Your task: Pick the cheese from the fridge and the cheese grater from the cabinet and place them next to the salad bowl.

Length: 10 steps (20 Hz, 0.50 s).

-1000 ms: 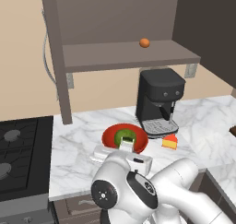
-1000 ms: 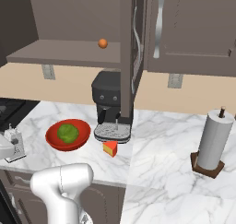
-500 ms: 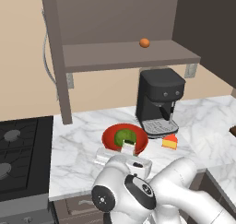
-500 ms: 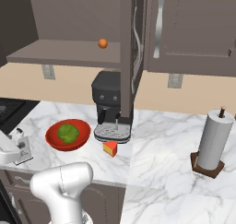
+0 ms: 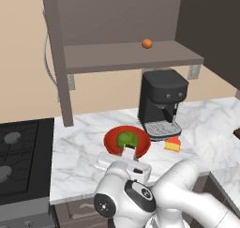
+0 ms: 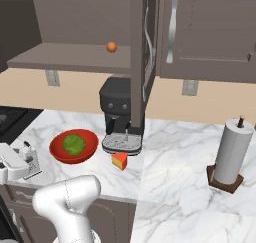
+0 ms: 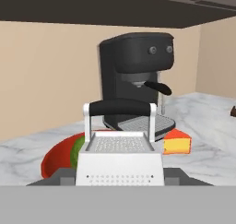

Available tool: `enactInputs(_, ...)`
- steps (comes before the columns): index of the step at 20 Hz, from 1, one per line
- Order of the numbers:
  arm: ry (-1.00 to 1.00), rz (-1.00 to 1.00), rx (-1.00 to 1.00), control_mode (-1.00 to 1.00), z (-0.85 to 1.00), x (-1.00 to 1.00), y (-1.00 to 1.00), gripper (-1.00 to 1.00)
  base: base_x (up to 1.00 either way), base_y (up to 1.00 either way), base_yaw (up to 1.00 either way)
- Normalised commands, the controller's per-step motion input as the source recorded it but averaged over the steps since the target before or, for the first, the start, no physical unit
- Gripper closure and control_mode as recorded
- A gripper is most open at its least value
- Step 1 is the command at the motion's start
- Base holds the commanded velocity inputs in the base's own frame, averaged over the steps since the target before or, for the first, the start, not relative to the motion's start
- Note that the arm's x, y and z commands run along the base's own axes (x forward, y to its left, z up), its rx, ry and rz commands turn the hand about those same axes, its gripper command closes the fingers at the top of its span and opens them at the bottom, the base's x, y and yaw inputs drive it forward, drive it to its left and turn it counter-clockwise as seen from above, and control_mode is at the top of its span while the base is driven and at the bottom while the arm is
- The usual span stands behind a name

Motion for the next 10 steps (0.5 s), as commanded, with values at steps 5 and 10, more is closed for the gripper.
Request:
enactInputs(5,-0.01,0.00,0.00,-1.00,-0.16,0.12,0.00,1.00,0.00,0.00,0.00)
enactInputs(10,-0.02,0.00,-0.01,-1.00,-0.21,0.06,0.00,1.00,0.00,0.00,0.00)
